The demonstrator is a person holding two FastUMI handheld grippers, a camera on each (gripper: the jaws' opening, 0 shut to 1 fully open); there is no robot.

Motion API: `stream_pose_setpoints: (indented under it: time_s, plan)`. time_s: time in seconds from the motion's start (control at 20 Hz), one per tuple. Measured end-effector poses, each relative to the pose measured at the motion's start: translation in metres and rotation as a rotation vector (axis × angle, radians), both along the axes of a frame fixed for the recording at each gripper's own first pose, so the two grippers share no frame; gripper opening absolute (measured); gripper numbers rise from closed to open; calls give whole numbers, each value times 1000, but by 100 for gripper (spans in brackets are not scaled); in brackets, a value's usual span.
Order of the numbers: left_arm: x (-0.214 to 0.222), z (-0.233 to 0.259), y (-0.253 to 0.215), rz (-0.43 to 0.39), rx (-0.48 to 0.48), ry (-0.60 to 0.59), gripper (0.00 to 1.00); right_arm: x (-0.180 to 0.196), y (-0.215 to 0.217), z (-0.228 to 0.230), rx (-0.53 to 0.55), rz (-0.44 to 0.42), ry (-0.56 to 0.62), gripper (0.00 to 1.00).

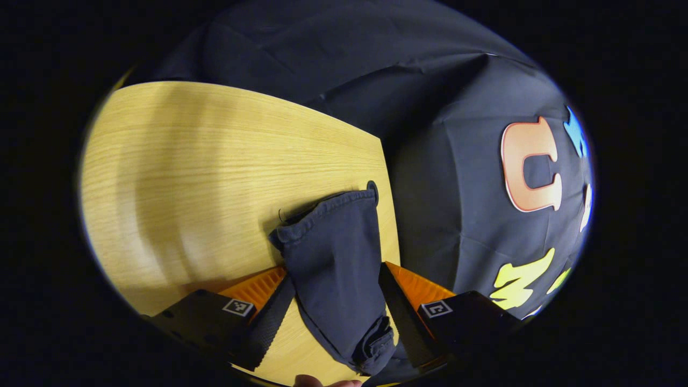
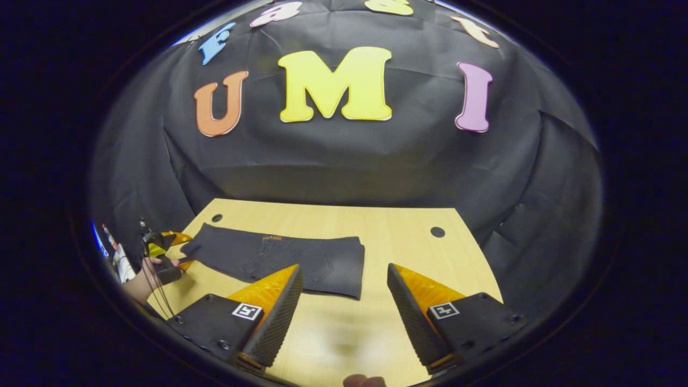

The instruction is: Grasp the waist and the cuffs of the jeans and fold them to make the two legs overlap; first hold the waist and fold one-third of the jeans toward the cuffs, then hold the cuffs and fold the remaining one-third in the same direction to finish folding.

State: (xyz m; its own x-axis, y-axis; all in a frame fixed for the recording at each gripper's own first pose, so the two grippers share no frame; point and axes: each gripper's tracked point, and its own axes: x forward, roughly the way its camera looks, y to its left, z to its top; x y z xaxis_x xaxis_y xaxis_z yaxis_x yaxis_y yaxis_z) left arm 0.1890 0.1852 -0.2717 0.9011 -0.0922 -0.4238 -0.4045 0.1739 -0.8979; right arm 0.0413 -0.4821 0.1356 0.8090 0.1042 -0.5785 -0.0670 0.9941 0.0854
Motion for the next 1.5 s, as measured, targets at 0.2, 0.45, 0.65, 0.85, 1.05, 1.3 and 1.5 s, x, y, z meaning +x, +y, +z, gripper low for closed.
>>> stream_pose_setpoints:
  time_s: [0.2,0.45,0.65,0.85,1.05,1.3,1.5]
  plan:
    - [8,-14,0,0,-1,-11,73,-9,-2,-7,-13,4,21,96]
    - [9,-30,-1,-32,70,48,33,-22,-6,-12,-13,1,30,95]
    - [12,-5,-6,-61,135,-1,8,-30,-18,-9,-51,-17,3,94]
    - [18,44,-21,-152,317,-98,5,-39,-26,1,-62,-21,-36,97]
    - [20,101,-53,-231,510,-188,5,-51,-37,6,-55,-29,-61,95]
    - [15,162,-119,-332,726,-283,5,-68,-60,8,-32,-58,-75,94]
    - [10,197,-193,-431,877,-365,5,-75,-88,12,-8,-100,-89,95]
